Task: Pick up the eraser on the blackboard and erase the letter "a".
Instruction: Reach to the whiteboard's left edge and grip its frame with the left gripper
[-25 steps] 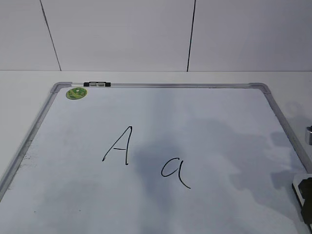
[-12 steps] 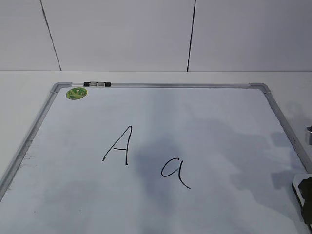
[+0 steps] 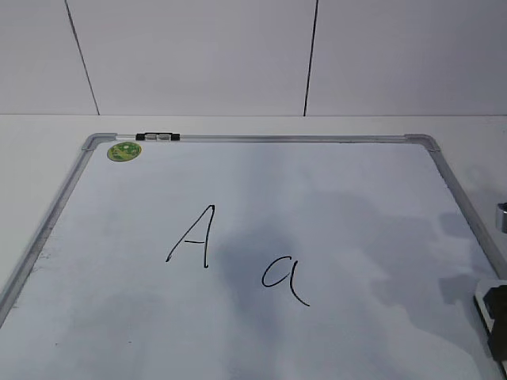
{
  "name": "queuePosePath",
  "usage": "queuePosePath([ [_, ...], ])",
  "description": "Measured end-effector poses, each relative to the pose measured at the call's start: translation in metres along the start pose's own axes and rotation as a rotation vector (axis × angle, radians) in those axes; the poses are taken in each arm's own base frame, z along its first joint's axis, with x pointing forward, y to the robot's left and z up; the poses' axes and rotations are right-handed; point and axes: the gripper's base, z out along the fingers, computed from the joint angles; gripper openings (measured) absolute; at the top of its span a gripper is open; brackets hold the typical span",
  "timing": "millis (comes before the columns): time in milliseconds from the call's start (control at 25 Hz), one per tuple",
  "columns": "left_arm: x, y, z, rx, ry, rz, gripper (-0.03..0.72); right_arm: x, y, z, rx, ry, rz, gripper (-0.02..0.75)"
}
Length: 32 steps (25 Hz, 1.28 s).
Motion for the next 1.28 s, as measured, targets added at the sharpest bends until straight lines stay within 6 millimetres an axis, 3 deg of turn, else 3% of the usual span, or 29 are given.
queuePosePath([
  [920, 0.0, 0.0, 0.0, 0.0, 0.0, 0.0, 0.236, -0.023, 0.015, -0.041, -0.115, -0.008, -0.027, 0.561],
  [1280, 0.0, -0.004, 0.0, 0.041, -0.002, -0.021, 0.235, -0.034, 0.039, -0.069, -0.042, -0.059, -0.162, 0.561],
])
